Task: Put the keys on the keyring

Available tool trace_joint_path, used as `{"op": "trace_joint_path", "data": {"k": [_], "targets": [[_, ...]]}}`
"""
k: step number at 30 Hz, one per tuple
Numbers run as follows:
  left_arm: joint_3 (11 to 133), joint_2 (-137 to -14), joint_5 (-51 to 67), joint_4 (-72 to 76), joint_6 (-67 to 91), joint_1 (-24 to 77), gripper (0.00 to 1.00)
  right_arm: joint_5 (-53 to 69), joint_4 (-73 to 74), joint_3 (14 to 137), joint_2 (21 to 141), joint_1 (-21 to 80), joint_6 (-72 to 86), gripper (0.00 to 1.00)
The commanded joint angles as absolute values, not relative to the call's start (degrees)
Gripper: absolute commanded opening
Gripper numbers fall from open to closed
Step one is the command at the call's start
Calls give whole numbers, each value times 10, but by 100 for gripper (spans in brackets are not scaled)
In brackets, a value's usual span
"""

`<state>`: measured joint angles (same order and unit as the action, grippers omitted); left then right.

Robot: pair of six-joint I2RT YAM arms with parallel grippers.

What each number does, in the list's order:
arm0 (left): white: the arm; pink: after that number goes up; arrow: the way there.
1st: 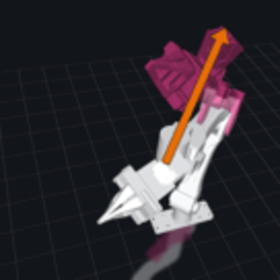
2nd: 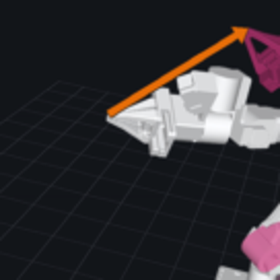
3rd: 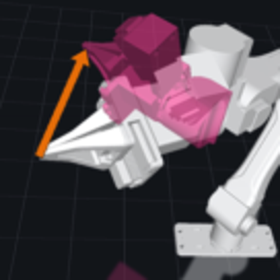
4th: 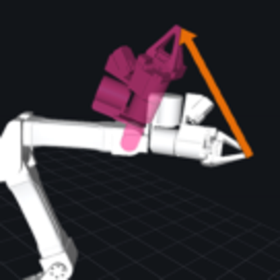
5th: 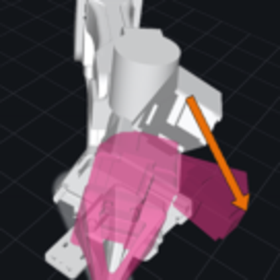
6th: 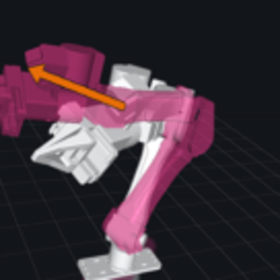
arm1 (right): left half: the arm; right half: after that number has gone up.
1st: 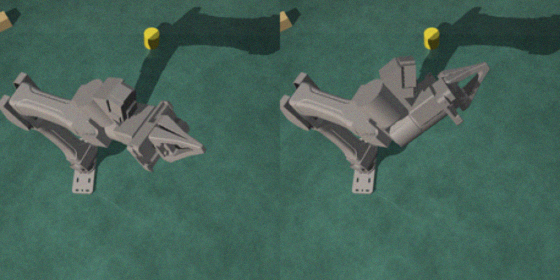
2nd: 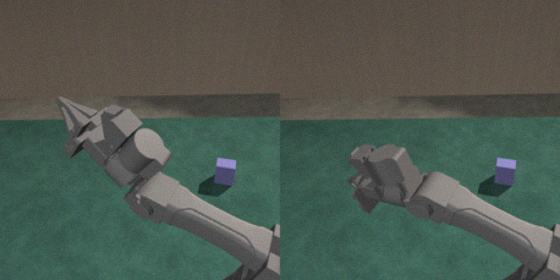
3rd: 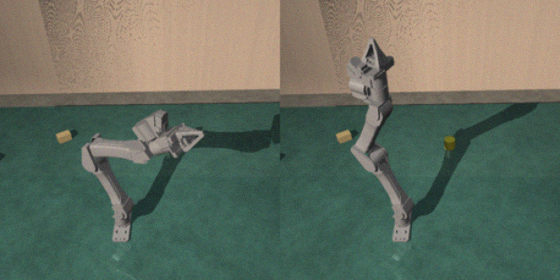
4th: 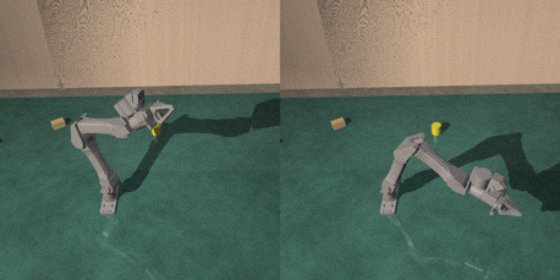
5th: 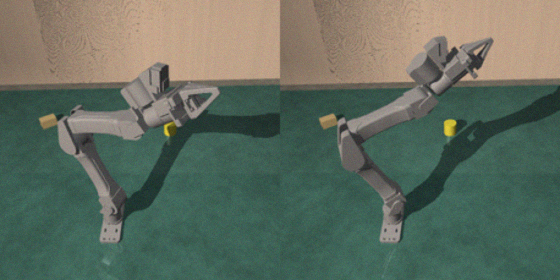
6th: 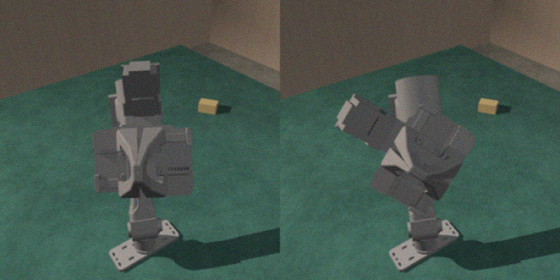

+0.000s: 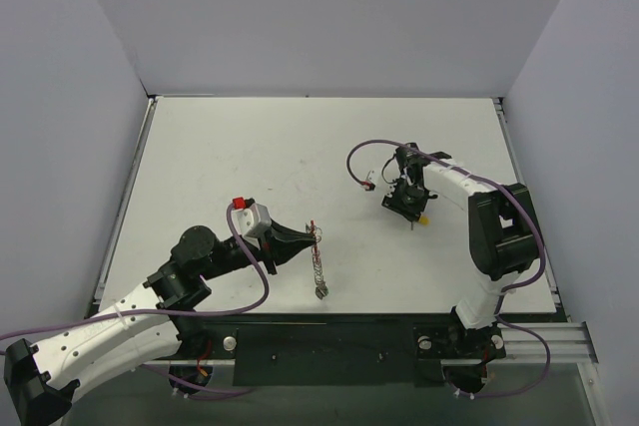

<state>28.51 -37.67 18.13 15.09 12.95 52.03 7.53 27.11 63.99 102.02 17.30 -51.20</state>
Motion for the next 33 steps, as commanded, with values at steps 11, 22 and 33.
{"op": "trace_joint_path", "data": {"k": [11, 22, 33], "targets": [[295, -367, 174, 176, 139, 519, 0, 49, 272, 666, 1028, 167, -476, 31], [293, -363, 171, 177, 139, 519, 0, 76, 311, 672, 1029, 169, -507, 39], [292, -360, 171, 175, 141, 519, 0, 44, 300, 679, 1051, 180, -497, 39]]}}
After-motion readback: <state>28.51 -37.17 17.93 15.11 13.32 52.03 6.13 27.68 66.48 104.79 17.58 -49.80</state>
